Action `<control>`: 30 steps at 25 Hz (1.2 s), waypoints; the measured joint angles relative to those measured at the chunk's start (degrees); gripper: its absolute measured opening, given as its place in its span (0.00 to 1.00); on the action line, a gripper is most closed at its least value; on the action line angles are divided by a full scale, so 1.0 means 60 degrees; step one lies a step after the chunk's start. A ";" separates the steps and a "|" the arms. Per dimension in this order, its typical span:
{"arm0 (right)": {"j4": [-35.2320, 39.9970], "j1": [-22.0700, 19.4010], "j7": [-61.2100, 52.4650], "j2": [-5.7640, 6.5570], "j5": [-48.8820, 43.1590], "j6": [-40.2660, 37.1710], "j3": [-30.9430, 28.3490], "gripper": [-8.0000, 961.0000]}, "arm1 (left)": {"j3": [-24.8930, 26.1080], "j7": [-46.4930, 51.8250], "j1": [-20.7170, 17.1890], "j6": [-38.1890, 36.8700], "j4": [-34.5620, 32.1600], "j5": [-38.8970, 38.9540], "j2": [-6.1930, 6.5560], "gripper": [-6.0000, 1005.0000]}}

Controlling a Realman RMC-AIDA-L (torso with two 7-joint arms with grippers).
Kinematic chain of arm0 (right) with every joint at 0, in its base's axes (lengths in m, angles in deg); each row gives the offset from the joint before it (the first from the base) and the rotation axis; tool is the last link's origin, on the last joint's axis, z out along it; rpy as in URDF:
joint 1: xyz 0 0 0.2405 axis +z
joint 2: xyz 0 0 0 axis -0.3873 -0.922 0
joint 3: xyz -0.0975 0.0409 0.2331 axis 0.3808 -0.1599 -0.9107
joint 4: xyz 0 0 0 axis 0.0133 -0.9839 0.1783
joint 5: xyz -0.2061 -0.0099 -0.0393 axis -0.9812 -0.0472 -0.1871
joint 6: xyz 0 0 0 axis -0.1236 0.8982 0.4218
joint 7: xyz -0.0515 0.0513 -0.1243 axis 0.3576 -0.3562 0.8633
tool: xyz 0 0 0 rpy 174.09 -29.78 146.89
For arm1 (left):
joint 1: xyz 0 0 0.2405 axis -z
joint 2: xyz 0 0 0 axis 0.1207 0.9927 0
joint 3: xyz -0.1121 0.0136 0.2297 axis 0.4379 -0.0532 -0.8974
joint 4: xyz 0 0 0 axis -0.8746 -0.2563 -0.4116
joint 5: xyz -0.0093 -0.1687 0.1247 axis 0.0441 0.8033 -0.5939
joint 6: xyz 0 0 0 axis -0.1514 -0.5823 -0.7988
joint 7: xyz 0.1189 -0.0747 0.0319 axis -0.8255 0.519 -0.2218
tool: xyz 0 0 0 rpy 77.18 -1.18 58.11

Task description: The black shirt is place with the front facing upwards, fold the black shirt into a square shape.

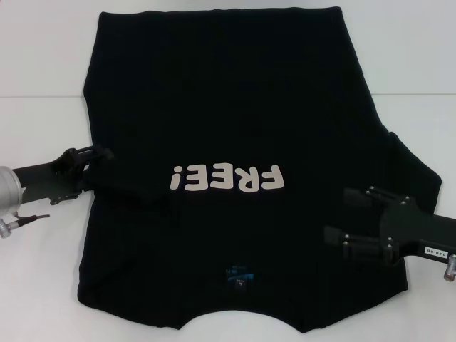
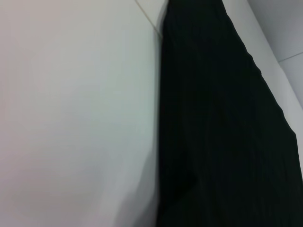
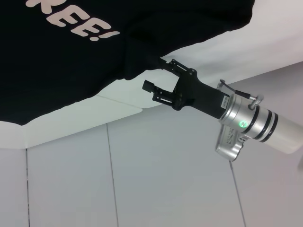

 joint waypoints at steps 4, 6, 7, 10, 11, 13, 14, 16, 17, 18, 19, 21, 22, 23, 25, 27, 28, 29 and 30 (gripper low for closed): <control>0.0000 -0.0012 0.0000 0.0000 0.0000 -0.0015 0.0000 0.95 | -0.0001 -0.0021 0.0075 0.0023 0.0000 0.0000 -0.0015 0.81; 0.0000 -0.0015 -0.0001 0.0000 0.0000 -0.0025 -0.0001 0.95 | -0.0032 -0.0023 0.0090 0.0029 0.0000 0.0000 -0.0015 0.81; 0.0000 -0.0018 -0.0001 0.0001 0.0000 -0.0029 -0.0001 0.95 | -0.0051 -0.0018 0.0092 0.0030 0.0000 0.0000 -0.0015 0.81; 0.0000 -0.0027 0.0000 0.0000 0.0000 -0.0033 0.0000 0.95 | -0.0093 -0.0002 0.0099 0.0016 0.0049 0.0012 -0.0013 0.81; 0.0000 -0.0027 -0.0001 0.0000 0.0000 -0.0033 -0.0001 0.95 | -0.0093 -0.0010 0.0105 0.0006 0.0081 0.0028 -0.0013 0.81; 0.0000 -0.0031 0.0000 0.0000 0.0000 -0.0039 0.0000 0.95 | -0.0081 -0.0040 0.0118 0.0023 0.0111 0.0060 -0.0028 0.81; 0.0000 -0.0038 -0.0001 0.0000 0.0000 -0.0044 0.0000 0.95 | -0.0067 -0.0053 0.0120 0.0038 0.0110 0.0071 -0.0043 0.81; 0.0000 -0.0049 0.0000 0.0000 0.0000 -0.0050 -0.0001 0.95 | -0.0027 -0.0064 0.0136 0.0110 0.0074 0.0087 -0.0088 0.81; 0.0000 -0.0053 -0.0001 0.0000 0.0000 -0.0055 -0.0001 0.95 | -0.0038 -0.0068 0.0143 0.0138 0.0064 0.0087 -0.0104 0.81; 0.0000 -0.0054 -0.0001 0.0000 0.0000 -0.0062 -0.0001 0.95 | -0.0099 -0.0075 0.0168 0.0188 0.0055 0.0077 -0.0119 0.78; 0.0000 -0.0054 0.0000 0.0000 0.0000 -0.0072 0.0000 0.95 | -0.0162 -0.0077 0.0193 0.0213 0.0054 0.0061 -0.0126 0.76; 0.0000 -0.0060 -0.0001 0.0005 0.0000 -0.0097 0.0000 0.95 | -0.0343 -0.0077 0.0259 0.0293 0.0079 0.0015 -0.0132 0.70; 0.0000 -0.0064 -0.0004 0.0009 0.0000 -0.0111 -0.0001 0.95 | -0.0389 -0.0076 0.0269 0.0331 0.0095 0.0015 -0.0137 0.67; 0.0003 -0.0069 -0.0007 0.0009 0.0000 -0.0125 0.0000 0.95 | -0.0415 -0.0075 0.0276 0.0359 0.0103 0.0013 -0.0141 0.63; 0.0010 -0.0076 -0.0009 0.0011 0.0000 -0.0141 -0.0001 0.95 | -0.0427 -0.0075 0.0280 0.0402 0.0099 0.0012 -0.0149 0.55; 0.0014 -0.0081 -0.0010 0.0013 0.0000 -0.0150 0.0000 0.95 | -0.0403 -0.0075 0.0260 0.0428 0.0060 0.0034 -0.0176 0.47; 0.0014 -0.0082 -0.0011 0.0014 0.0000 -0.0151 -0.0001 0.95 | -0.0382 -0.0077 0.0244 0.0443 0.0026 0.0057 -0.0197 0.44; 0.0017 -0.0083 -0.0012 0.0014 0.0000 -0.0151 0.0000 0.95 | -0.0366 -0.0081 0.0230 0.0453 -0.0014 0.0080 -0.0225 0.42; 0.0020 -0.0085 -0.0012 0.0015 0.0000 -0.0151 0.0000 0.95 | -0.0358 -0.0084 0.0225 0.0461 -0.0049 0.0084 -0.0243 0.40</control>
